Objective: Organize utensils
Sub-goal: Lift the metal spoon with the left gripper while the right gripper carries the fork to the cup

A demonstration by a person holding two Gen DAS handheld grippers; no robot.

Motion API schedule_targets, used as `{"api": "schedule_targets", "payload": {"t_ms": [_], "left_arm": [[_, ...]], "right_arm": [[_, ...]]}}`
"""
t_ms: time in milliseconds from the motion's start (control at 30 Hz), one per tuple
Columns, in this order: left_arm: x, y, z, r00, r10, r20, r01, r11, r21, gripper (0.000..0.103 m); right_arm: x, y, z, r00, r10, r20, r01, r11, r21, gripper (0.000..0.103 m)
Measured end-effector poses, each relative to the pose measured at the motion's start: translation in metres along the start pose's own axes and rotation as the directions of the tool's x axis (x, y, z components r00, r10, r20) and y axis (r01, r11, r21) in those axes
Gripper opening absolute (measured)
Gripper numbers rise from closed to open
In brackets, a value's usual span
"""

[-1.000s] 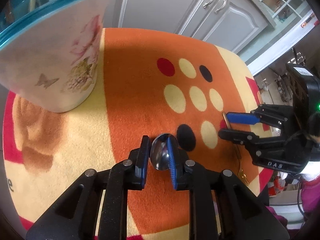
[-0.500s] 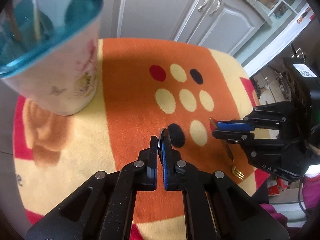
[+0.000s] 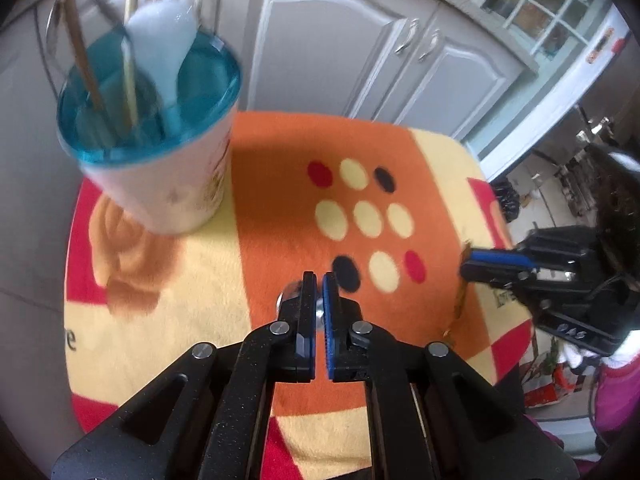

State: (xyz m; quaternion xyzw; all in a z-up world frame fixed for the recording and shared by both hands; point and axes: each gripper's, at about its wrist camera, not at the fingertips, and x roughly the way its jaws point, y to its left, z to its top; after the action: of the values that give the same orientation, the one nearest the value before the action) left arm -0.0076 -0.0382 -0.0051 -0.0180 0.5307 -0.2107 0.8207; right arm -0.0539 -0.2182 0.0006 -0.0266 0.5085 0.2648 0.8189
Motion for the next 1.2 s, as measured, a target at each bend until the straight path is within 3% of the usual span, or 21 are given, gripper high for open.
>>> {"api": "schedule_targets", "payload": {"t_ms": [67, 167, 300, 333, 400, 500, 733, 1200], "left_arm": [[0.011, 0.006, -0.006, 0.999, 0.032, -0.024, -0.032, 0.999, -0.009, 0.028], [0.032, 0.018, -0.010, 0.998, 0.027, -0.058, -0.030, 0.998, -0.055, 0.030], [0.058, 0.020, -0.008, 0.996, 0.025, -0.087, -0.029, 0.998, -0.046, 0.030], [0.062, 0.019, -0.008, 0.995, 0.018, -0.095, -0.022, 0.999, -0.041, 0.029], [0.065, 0.013, -0.007, 0.997, 0.017, -0.082, -0.018, 1.000, -0.007, 0.011], [0.062, 0.008, -0.005, 0.997, 0.003, -0.080, -0.002, 1.000, 0.008, 0.004], [0.011, -0.001, -0.003, 1.000, -0.025, -0.003, 0.025, 0.999, 0.026, 0.002], [-0.095, 0.005, 0.016, 0.983, 0.026, 0.183, -0.031, 0.999, 0.023, 0.002]], "right_arm": [[0.002, 0.000, 0.000, 1.000, -0.002, -0.001, 0.002, 1.000, 0.003, 0.006], [0.004, -0.001, 0.002, 1.000, 0.002, -0.003, -0.002, 1.000, 0.006, 0.006], [0.003, 0.000, 0.002, 1.000, 0.005, -0.008, -0.005, 1.000, 0.006, 0.006], [0.001, 0.000, 0.002, 1.000, 0.005, -0.008, -0.005, 1.000, 0.006, 0.006], [-0.001, 0.000, 0.001, 1.000, -0.001, -0.009, 0.001, 1.000, 0.004, 0.006], [-0.004, 0.000, 0.000, 1.000, -0.004, -0.005, 0.004, 1.000, 0.007, 0.006], [-0.014, 0.003, -0.001, 1.000, 0.002, 0.025, -0.002, 1.000, 0.008, 0.006], [-0.041, 0.025, 0.022, 0.993, 0.005, 0.120, 0.001, 0.999, -0.044, 0.006]]}}
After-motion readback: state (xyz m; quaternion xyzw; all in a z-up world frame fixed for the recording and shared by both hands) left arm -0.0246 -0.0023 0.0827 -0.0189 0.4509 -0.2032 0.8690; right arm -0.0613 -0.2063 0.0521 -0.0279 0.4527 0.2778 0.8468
